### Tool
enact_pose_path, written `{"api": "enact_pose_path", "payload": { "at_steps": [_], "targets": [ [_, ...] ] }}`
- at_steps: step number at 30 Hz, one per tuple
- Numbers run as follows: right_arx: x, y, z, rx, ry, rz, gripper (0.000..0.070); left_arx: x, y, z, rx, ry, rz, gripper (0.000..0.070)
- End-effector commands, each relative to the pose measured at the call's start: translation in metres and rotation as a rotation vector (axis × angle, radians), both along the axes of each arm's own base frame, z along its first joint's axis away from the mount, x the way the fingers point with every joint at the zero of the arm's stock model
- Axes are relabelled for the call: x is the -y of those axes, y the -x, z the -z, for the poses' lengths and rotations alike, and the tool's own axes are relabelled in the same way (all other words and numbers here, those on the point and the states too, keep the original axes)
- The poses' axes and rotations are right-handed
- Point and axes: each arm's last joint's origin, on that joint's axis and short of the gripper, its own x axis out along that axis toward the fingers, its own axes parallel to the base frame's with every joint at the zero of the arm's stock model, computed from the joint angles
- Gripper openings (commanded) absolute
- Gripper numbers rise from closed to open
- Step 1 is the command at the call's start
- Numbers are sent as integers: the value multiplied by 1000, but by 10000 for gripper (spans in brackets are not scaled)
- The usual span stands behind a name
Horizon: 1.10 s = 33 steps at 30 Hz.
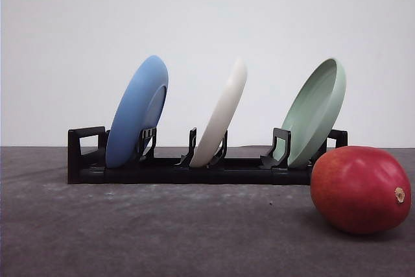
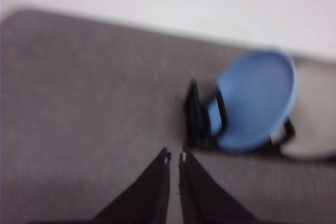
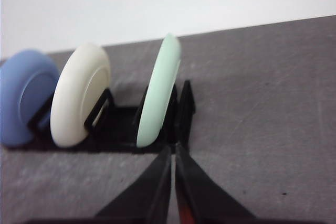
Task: Place pomegranate in white plate
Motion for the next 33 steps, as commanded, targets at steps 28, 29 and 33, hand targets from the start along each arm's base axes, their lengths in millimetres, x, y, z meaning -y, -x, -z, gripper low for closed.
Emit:
{"api": "enact_pose_path", "payload": {
  "at_steps": [28,29,33],
  "targets": [
    [-30,-20,3,22,271,-405,191,63,-51,1,33,-382,733,146],
    [-30,-20,3,22,271,-405,303,63,-51,1,29,-372,728,242],
    [-30,-20,3,19,264,-403,434,64,-51,1,11,-324,716,354]
  ]
}}
